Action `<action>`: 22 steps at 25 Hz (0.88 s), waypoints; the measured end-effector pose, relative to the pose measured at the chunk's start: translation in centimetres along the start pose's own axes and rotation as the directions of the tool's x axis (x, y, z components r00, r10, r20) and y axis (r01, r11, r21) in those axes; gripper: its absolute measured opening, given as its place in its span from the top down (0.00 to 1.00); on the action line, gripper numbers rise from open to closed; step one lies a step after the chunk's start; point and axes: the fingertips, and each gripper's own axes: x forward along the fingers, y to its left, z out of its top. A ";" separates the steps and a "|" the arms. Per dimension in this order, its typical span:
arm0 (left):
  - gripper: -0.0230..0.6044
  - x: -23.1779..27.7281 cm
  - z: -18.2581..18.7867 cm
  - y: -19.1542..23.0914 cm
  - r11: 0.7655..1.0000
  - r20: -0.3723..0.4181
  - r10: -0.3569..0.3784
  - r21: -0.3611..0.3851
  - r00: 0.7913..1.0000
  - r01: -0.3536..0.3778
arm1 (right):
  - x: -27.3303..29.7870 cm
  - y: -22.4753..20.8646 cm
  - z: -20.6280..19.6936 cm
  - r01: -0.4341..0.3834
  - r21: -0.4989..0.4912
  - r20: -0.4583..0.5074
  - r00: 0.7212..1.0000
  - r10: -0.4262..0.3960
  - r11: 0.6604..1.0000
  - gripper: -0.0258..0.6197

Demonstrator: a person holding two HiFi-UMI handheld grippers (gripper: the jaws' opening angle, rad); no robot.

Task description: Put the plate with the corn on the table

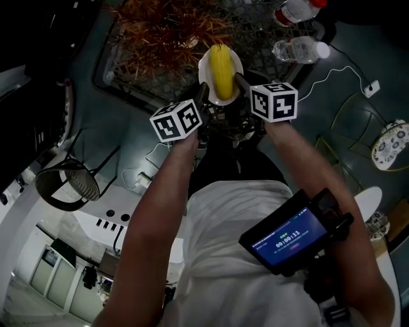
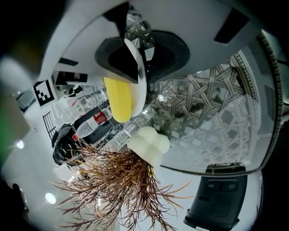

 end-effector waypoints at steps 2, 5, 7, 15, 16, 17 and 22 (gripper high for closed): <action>0.86 -0.2 0.1 0.2 1.000 0.012 0.008 0.008 1.000 -0.008 | -0.2 -0.2 0.0 0.006 0.004 0.008 1.000 -0.006 1.000 0.84; 0.85 -0.8 0.3 0.4 1.000 0.031 0.020 0.022 0.999 -0.020 | -0.8 -0.4 0.1 0.018 0.008 0.022 1.000 -0.018 1.000 0.84; 0.85 -1.2 0.4 0.5 0.999 0.043 0.025 0.030 0.999 -0.026 | -1.3 -0.8 0.1 0.023 0.021 0.036 0.999 -0.024 1.000 0.84; 0.86 -2.2 0.0 0.3 0.995 0.050 0.064 0.076 0.997 -0.067 | -3.2 -1.6 -0.2 0.030 0.034 0.073 0.997 -0.033 0.999 0.84; 0.86 -2.3 -0.2 0.3 0.994 0.051 0.071 0.082 0.996 -0.075 | -3.4 -1.5 -0.3 0.028 0.032 0.077 0.997 -0.030 0.999 0.84; 0.86 -2.5 -0.4 0.3 0.993 0.053 0.076 0.085 0.996 -0.081 | -3.6 -1.5 -0.4 0.029 0.029 0.081 0.996 -0.031 0.999 0.87; 0.95 -3.6 -1.1 -0.5 0.992 0.083 0.081 0.094 0.993 -0.088 | -5.1 -1.6 -0.4 0.037 0.008 0.109 0.993 -0.038 0.999 0.94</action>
